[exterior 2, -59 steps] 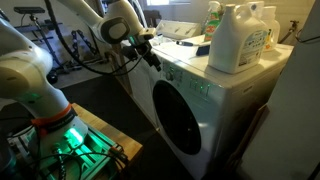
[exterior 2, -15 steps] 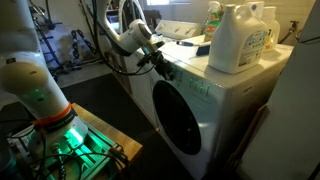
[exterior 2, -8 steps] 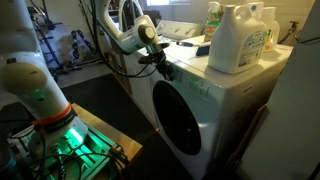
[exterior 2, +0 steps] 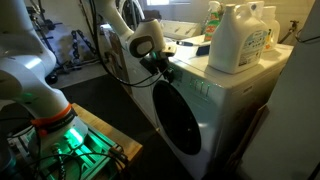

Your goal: Turn the knob of the washing machine on the right clockwise twice

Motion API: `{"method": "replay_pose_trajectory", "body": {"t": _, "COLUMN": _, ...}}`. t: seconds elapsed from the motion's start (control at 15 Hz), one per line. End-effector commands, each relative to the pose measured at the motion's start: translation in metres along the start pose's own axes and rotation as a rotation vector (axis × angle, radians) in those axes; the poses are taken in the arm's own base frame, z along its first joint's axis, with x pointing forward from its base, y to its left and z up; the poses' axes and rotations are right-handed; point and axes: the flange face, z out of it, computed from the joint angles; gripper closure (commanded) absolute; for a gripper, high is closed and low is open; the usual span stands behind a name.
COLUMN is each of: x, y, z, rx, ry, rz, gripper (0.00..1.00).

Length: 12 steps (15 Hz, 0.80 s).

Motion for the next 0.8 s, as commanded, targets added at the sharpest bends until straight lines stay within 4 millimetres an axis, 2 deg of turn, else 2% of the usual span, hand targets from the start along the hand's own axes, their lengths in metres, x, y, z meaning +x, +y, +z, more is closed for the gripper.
{"method": "replay_pose_trajectory", "body": {"t": 0.0, "x": 0.014, "y": 0.019, "z": 0.03, "rx": 0.171, "ry": -0.039, "rz": 0.063, "gripper": 0.69}}
{"method": "replay_pose_trajectory", "body": {"t": 0.13, "x": 0.016, "y": 0.039, "z": 0.028, "rx": 0.268, "ry": -0.072, "rz": 0.081, "gripper": 0.69}}
{"method": "replay_pose_trajectory", "body": {"t": 0.2, "x": 0.012, "y": 0.048, "z": 0.024, "rx": 0.302, "ry": -0.101, "rz": 0.07, "gripper": 0.19}}
{"method": "replay_pose_trajectory", "body": {"t": 0.27, "x": 0.009, "y": 0.056, "z": 0.019, "rx": 0.306, "ry": -0.123, "rz": 0.069, "gripper": 0.18}}
{"method": "replay_pose_trajectory", "body": {"t": 0.4, "x": 0.007, "y": 0.065, "z": 0.003, "rx": 0.307, "ry": -0.149, "rz": 0.051, "gripper": 0.04}}
{"method": "replay_pose_trajectory", "body": {"t": 0.47, "x": 0.007, "y": 0.064, "z": -0.007, "rx": 0.303, "ry": -0.157, "rz": 0.043, "gripper": 0.01}}
{"method": "replay_pose_trajectory", "body": {"t": 0.73, "x": -0.015, "y": 0.057, "z": -0.053, "rx": 0.215, "ry": -0.216, "rz": 0.0, "gripper": 0.0}}
